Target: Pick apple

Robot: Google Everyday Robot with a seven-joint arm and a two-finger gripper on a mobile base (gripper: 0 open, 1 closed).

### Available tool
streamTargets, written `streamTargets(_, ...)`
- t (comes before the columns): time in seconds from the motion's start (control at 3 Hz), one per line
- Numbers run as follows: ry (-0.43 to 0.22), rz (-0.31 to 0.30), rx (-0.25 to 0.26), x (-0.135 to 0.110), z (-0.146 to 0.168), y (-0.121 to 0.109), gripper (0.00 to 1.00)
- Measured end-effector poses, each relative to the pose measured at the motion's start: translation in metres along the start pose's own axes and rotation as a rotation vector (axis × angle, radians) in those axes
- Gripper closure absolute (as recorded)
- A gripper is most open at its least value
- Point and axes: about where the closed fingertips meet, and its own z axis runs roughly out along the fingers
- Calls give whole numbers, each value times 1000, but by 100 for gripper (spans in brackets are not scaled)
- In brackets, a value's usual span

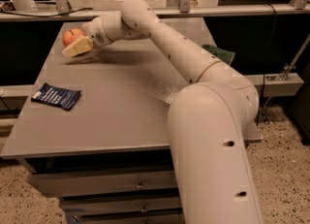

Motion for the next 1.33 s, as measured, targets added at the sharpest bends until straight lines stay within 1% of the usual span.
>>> streamTargets(0.33,7,7,1,7,1,-1,41)
streamTargets(0.67,0,9,5,7,-4,-1,65)
streamTargets(1.0,-61,22,-8,-6,-26,5,88)
streamTargets(1.33,-161,23,-44,-35,-64,19,100)
